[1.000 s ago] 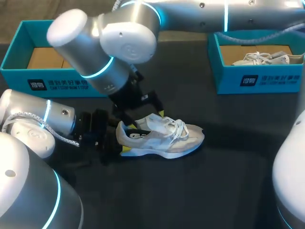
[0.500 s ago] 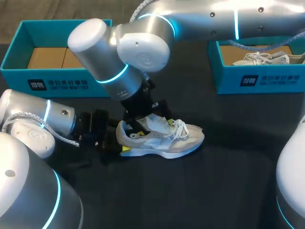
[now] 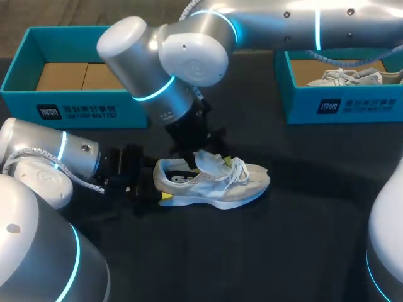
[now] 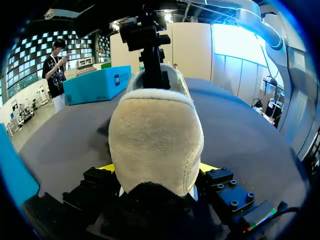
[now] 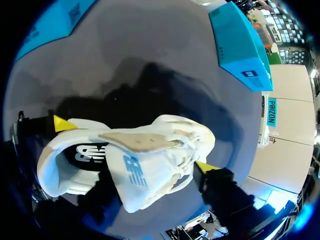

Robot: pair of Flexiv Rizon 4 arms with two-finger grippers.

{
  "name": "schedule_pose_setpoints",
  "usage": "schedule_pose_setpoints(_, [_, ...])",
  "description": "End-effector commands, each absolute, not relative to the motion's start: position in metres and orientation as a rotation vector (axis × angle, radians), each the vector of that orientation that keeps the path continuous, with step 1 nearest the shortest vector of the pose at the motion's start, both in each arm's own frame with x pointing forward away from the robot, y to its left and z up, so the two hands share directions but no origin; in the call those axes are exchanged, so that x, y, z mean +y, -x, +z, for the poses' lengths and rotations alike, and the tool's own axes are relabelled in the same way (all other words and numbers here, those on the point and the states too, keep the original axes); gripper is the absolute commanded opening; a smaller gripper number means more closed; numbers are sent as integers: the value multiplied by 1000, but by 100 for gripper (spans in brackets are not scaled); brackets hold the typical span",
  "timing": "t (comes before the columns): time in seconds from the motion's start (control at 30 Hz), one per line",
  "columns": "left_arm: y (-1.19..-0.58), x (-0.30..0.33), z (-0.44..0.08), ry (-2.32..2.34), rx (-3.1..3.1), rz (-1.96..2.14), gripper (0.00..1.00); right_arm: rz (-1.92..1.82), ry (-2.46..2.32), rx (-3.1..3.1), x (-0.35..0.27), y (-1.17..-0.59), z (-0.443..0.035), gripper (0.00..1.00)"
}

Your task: Take the shoe out of the shoebox, open the shoe tongue, remove and reinsert the insole, then place the shoe into the shoebox

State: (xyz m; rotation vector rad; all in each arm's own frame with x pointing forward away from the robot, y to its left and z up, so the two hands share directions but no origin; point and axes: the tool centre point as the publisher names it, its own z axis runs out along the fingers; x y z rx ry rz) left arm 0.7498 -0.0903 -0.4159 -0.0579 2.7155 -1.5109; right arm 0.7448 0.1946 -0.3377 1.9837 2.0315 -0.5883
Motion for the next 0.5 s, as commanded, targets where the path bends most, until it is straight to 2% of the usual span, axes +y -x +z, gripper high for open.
schedule_pose_setpoints(0.03, [-750,-92,-418,58,2719,-1506,0,-585,-1982,2036,192,-744,-335,11])
schedule_pose_setpoints(0.13, [-750,-92,-418,58,2719,-1506,0,-590,-1983,2035,192,-743,-333,0])
schedule_pose_setpoints(0.5, [-750,-92,-418,58,2719,-1506,0,-505,-2075,1995,175,-738,-331,0])
